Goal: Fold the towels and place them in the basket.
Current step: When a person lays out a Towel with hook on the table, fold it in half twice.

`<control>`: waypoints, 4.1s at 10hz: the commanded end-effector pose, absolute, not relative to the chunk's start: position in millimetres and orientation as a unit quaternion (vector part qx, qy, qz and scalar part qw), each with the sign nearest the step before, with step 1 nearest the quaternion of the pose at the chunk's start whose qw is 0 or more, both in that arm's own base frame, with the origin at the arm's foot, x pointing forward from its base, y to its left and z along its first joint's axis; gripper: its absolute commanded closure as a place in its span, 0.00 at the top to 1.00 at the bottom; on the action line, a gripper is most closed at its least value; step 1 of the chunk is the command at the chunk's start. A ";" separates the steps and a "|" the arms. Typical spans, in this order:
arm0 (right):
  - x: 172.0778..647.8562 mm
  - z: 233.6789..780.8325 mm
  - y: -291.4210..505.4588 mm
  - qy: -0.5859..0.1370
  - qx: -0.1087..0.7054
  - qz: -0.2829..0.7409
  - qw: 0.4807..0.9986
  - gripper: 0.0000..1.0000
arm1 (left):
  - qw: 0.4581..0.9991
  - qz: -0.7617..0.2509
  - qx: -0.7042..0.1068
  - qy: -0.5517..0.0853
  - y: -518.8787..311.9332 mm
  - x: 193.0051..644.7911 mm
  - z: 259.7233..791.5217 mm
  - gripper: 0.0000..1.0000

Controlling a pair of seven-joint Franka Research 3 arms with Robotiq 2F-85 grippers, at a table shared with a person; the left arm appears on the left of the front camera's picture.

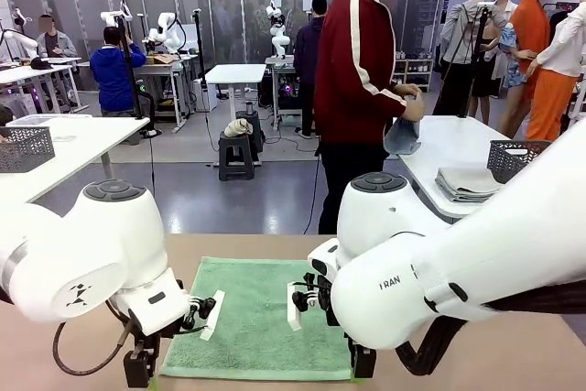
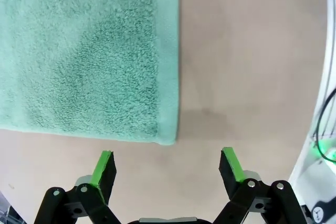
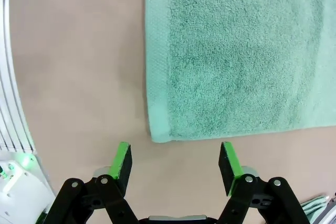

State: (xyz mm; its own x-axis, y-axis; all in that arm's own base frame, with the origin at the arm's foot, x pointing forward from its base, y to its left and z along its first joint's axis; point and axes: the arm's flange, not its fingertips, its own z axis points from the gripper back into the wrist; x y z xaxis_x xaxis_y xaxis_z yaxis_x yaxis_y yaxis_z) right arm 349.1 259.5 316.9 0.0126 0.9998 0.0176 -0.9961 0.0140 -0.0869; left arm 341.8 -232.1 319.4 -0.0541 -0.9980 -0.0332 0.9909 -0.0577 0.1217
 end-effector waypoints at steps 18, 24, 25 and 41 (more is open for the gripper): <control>368.2 286.9 267.9 -0.022 -0.008 0.686 0.728 0.39 | 0.681 -0.729 0.031 -0.053 -227.6 364.5 290.1 0.55; 369.8 298.6 267.1 -0.020 -0.014 0.685 0.729 0.00 | 0.679 -0.732 0.035 -0.048 -233.4 366.5 308.1 0.00; 369.8 300.0 267.1 -0.019 -0.014 0.685 0.728 0.00 | 0.678 -0.733 0.034 -0.047 -233.1 366.5 309.6 0.00; 378.4 367.3 274.7 -0.056 -0.050 0.700 0.710 0.06 | 0.683 -0.723 0.066 -0.077 -240.7 373.0 369.1 0.06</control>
State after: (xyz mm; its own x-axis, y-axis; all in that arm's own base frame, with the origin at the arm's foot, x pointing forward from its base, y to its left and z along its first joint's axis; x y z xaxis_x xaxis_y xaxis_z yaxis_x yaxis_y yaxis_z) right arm 377.8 274.1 366.0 0.0147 0.9999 0.0070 -0.9890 0.0156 -0.1473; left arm 373.1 -240.7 367.5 -0.0572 -0.9983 0.0076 0.9786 -0.0545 0.1983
